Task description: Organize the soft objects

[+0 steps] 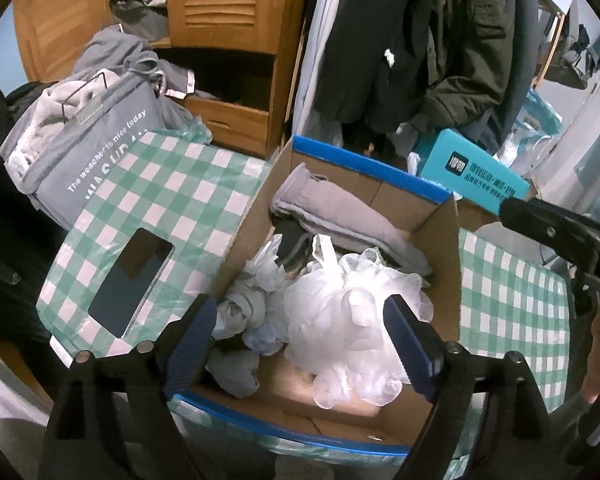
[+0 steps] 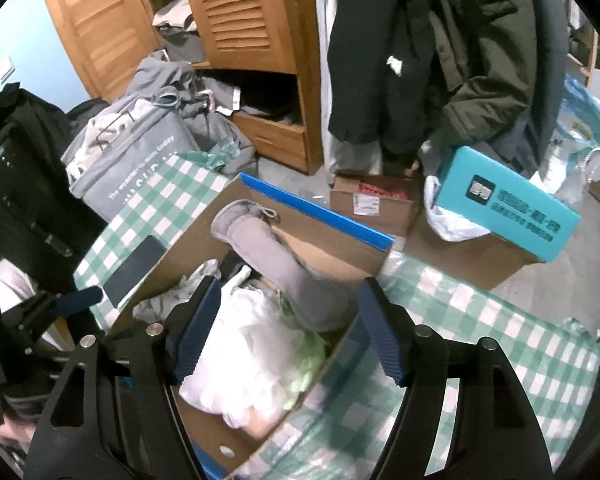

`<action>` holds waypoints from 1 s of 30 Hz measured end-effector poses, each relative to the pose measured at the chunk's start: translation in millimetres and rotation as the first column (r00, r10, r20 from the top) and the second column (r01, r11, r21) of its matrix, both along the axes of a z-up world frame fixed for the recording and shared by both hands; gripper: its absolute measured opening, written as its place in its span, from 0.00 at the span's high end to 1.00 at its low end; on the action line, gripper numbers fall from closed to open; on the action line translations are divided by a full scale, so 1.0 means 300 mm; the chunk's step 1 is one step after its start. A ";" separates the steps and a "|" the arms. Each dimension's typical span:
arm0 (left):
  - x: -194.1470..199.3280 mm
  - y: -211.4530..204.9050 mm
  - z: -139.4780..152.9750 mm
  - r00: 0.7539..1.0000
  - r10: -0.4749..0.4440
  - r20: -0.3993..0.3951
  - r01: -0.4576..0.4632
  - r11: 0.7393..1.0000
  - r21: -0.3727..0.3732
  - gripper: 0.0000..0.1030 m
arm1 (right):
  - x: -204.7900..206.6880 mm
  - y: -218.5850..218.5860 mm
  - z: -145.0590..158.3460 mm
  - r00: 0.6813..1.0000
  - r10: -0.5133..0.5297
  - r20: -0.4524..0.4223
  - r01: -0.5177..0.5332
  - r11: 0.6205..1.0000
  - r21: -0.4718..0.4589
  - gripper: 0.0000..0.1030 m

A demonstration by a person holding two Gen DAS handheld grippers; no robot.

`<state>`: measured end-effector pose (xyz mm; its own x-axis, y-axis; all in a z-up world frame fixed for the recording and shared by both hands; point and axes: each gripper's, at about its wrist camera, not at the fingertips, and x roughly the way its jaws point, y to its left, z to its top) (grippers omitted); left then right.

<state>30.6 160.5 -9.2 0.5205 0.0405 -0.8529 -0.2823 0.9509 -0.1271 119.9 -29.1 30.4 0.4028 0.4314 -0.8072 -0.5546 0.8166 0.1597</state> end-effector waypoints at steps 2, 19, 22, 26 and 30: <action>-0.010 -0.006 0.012 1.000 0.002 0.007 -0.002 1.000 0.000 0.16 | -0.013 -0.017 0.014 1.000 -0.008 0.000 0.008 1.000 0.004 0.31; -0.087 -0.154 0.113 0.989 -0.112 0.096 0.099 0.985 0.139 0.01 | -0.141 -0.266 0.075 0.983 -0.157 0.094 0.155 0.988 0.029 0.30; -0.092 -0.175 0.133 0.984 -0.125 0.127 0.106 0.984 0.146 0.01 | -0.162 -0.310 0.076 0.978 -0.180 0.107 0.177 0.983 0.039 0.30; -0.083 -0.207 0.140 0.981 -0.136 0.136 0.114 0.981 0.160 0.01 | -0.177 -0.371 0.073 0.969 -0.213 0.122 0.209 0.977 0.047 0.30; -0.061 -0.245 0.132 0.982 -0.153 0.108 0.132 0.974 0.187 0.01 | -0.170 -0.405 0.061 0.965 -0.232 0.118 0.228 0.972 0.048 0.30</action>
